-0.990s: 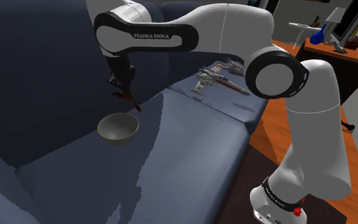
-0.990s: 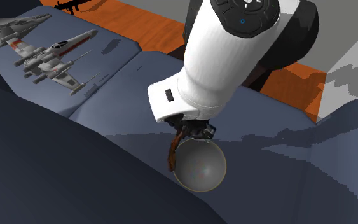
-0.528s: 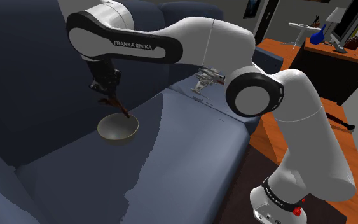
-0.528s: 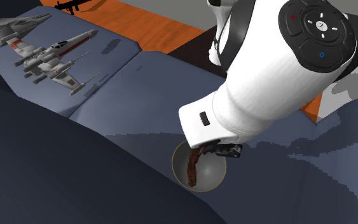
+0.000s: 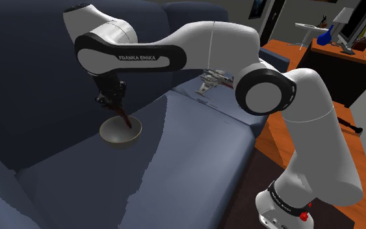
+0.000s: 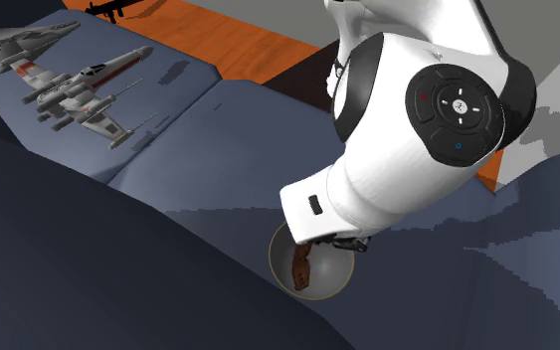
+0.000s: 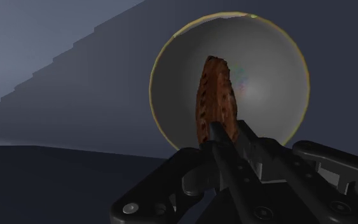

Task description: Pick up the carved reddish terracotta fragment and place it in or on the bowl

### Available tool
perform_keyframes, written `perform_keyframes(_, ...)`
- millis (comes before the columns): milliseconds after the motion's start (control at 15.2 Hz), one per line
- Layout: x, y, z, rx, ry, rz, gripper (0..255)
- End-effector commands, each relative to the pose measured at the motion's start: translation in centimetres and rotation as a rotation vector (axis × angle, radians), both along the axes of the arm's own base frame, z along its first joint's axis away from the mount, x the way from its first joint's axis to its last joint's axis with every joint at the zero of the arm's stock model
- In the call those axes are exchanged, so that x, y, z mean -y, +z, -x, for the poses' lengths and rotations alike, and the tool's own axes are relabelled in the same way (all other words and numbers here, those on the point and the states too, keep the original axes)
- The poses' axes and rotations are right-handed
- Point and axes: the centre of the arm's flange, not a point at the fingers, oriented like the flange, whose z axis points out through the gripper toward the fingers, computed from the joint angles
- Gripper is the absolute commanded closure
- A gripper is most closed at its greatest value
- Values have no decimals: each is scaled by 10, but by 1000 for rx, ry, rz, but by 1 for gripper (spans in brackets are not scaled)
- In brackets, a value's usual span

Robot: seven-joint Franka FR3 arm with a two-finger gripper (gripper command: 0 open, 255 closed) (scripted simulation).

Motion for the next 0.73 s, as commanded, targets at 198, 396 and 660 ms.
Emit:
perform_keyframes(198, -3, -25, -3, 25, 6, -21, 255)
perform_keyframes(396, -3, -43, -3, 25, 6, -21, 255)
perform_keyframes(660, -3, -43, -3, 25, 6, -21, 255)
